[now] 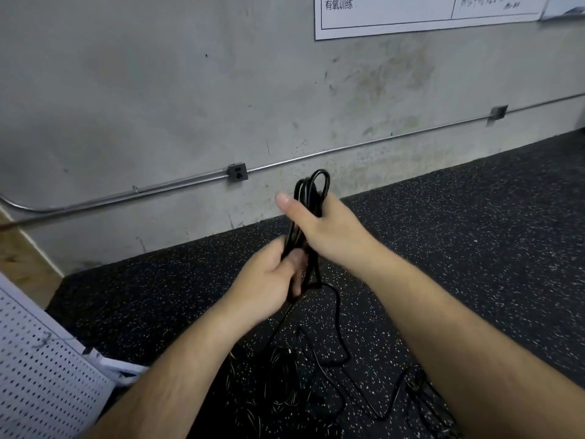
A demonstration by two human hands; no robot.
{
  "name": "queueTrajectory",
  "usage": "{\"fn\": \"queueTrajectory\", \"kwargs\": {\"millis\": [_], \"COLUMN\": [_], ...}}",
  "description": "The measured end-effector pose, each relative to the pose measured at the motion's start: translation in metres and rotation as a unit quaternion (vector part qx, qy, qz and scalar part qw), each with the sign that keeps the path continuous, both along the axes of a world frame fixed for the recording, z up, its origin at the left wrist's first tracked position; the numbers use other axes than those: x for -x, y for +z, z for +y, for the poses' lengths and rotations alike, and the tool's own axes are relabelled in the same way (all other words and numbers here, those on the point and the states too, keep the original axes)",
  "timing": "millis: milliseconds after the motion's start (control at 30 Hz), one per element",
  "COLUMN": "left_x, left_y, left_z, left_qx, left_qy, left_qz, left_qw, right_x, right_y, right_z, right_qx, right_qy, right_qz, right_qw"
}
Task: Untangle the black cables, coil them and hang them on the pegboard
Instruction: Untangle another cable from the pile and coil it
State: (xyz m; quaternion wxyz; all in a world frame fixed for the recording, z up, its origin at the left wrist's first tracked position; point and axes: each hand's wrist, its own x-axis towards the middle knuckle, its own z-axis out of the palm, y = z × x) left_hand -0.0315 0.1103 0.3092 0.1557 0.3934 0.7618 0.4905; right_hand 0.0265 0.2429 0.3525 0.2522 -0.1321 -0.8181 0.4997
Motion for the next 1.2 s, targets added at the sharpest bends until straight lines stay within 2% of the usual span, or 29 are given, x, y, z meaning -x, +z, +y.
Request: {"fn": "queueTrajectory", "kwargs": {"millis": [133, 200, 267, 333, 467, 567, 733, 1000, 1100, 1200], "left_x": [0.014, 0.019, 0.021, 0.021, 0.021, 0.024, 0.022, 0.021, 0.018, 0.011], "left_y": [0.008, 0.013, 0.015, 0.017, 0.02, 0.017, 0.006, -0.011, -0.014, -0.013], "left_z": [-0.007, -0.007, -0.006, -0.005, -0.004, -0.003, 0.003, 0.021, 0.024, 0.026], "left_qx": [-0.114, -0.136, -0.161, -0.189, -0.224, -0.211, -0.138, -0.164, -0.174, -0.183], "left_qy": [0.008, 0.018, 0.021, 0.025, 0.037, 0.051, 0.059, 0.09, 0.069, 0.065], "left_qz": [-0.063, -0.083, -0.105, -0.126, -0.15, -0.139, -0.083, -0.136, -0.167, -0.151], "left_qw": [0.991, 0.987, 0.981, 0.974, 0.962, 0.966, 0.985, 0.973, 0.968, 0.969], "right_x": [-0.006, -0.007, -0.01, -0.014, -0.017, -0.021, -0.022, -0.015, -0.012, -0.01], "right_y": [0.003, -0.007, -0.019, -0.033, -0.075, -0.095, -0.079, -0.065, -0.06, -0.057], "right_z": [0.023, 0.035, 0.045, 0.053, 0.063, 0.068, 0.063, 0.038, 0.031, 0.028], "right_qx": [0.156, 0.182, 0.14, 0.058, -0.103, -0.131, -0.117, -0.153, -0.141, -0.131], "right_qy": [0.103, 0.115, 0.112, 0.119, 0.138, 0.112, 0.074, 0.07, 0.098, 0.115], "right_qz": [-0.021, -0.051, -0.092, -0.158, -0.31, -0.349, -0.235, 0.0, 0.035, 0.029], "right_qw": [0.982, 0.975, 0.979, 0.979, 0.935, 0.921, 0.962, 0.986, 0.984, 0.984]}}
